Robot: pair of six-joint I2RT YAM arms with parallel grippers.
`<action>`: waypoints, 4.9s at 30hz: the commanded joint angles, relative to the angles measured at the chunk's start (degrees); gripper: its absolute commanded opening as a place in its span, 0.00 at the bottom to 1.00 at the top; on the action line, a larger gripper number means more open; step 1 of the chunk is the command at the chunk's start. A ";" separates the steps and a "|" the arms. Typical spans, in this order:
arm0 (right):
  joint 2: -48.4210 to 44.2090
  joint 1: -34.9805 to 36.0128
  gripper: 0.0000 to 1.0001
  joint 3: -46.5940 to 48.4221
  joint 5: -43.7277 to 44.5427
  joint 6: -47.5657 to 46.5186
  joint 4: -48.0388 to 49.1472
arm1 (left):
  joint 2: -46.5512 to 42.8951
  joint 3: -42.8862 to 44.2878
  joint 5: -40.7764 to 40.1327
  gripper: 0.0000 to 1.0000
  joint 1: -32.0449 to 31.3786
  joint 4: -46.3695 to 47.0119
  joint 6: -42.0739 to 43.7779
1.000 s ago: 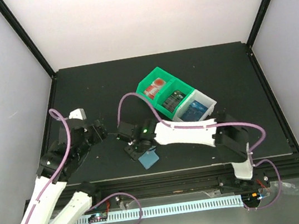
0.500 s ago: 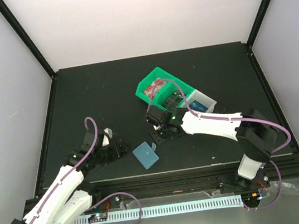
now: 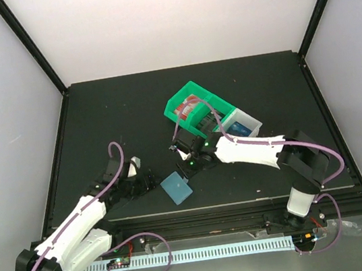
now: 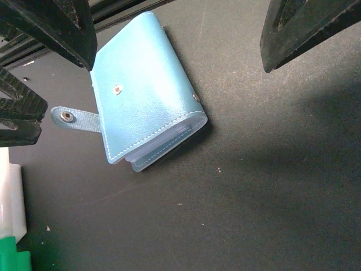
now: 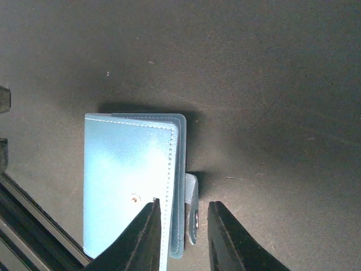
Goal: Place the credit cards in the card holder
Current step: Close the card holder at the center of the board.
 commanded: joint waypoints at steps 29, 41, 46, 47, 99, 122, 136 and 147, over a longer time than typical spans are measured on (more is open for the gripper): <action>2.31 2.07 0.01 -0.85 1.13 8.00 5.41 | 8.70 -6.48 -2.17 0.66 -7.95 16.14 -11.50; 4.03 6.43 0.01 -5.46 6.62 7.34 10.72 | 10.82 -8.56 -8.68 0.37 -10.31 21.86 -13.96; 4.46 6.80 0.01 -6.49 4.86 7.57 13.34 | 10.84 -9.66 -8.76 0.32 -10.40 23.21 -13.57; 4.62 6.80 0.01 -6.46 4.94 8.04 13.59 | 10.79 -9.50 -8.93 0.31 -10.48 22.88 -13.02; 15.10 19.31 0.01 -0.31 19.50 8.56 4.72 | 8.19 -15.05 0.08 0.07 -6.77 34.41 -21.64; 17.58 19.03 0.01 -7.97 7.17 10.81 7.92 | 10.88 -16.56 6.47 0.06 -2.33 38.56 -21.49; -0.66 10.16 0.37 -3.67 12.46 8.09 8.56 | 6.27 -7.03 1.01 0.45 -1.87 21.58 -11.24; -4.19 11.68 0.66 -11.64 3.22 -3.03 2.38 | 2.34 -3.45 -2.09 0.66 -1.86 8.44 -3.25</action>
